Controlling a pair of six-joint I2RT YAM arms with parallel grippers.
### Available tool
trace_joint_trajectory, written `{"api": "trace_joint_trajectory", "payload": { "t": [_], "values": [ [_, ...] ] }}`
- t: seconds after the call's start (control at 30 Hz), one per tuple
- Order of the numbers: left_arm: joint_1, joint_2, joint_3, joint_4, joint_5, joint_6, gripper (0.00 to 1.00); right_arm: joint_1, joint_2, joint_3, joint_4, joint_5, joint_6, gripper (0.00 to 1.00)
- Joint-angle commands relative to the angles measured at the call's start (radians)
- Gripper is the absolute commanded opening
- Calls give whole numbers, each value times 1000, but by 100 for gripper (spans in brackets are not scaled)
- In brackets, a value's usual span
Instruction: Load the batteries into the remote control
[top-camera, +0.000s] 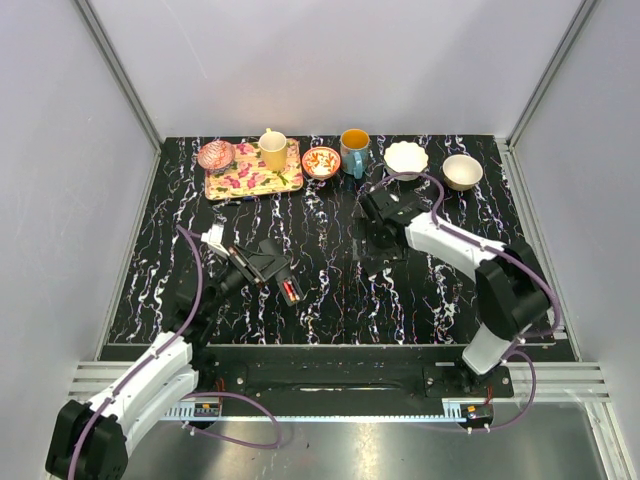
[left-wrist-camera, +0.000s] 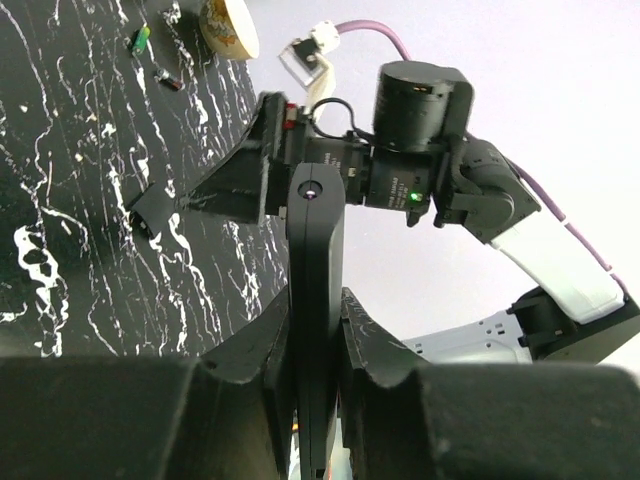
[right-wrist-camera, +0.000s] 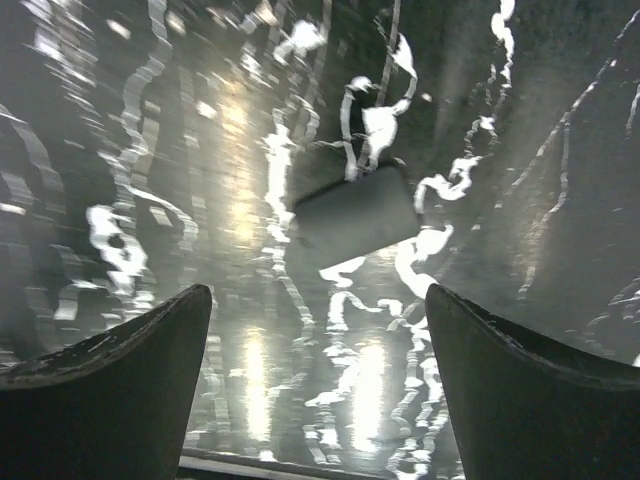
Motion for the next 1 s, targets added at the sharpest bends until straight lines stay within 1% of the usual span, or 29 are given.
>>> {"api": "trace_joint_trajectory", "payload": {
  "t": [0.0, 0.07, 0.1, 0.17, 0.33, 0.5, 0.73, 0.97],
  "values": [
    [-2, 1, -28, 93, 32, 20, 0, 1, 99, 19, -120, 33, -319, 93],
    [-3, 1, -28, 95, 55, 22, 0, 1, 118, 32, -115, 16, -344, 94],
    [-3, -2, -28, 92, 63, 25, 0, 1, 133, 47, -115, -10, -377, 97],
    [-3, -5, -24, 80, 74, 34, 0, 1, 139, 55, -109, -3, -396, 99],
    [-3, -14, -24, 58, 77, 52, 0, 1, 179, 73, -106, 23, -444, 99],
    [-3, 16, -33, 95, 77, 45, 0, 1, 219, 75, -88, 42, -465, 99],
    [-2, 39, -22, 103, 87, 49, 0, -2, 250, 79, -37, 46, -480, 97],
    [-3, 41, -21, 93, 83, 52, 0, -12, 274, 70, -2, -4, -491, 87]
  ]
}}
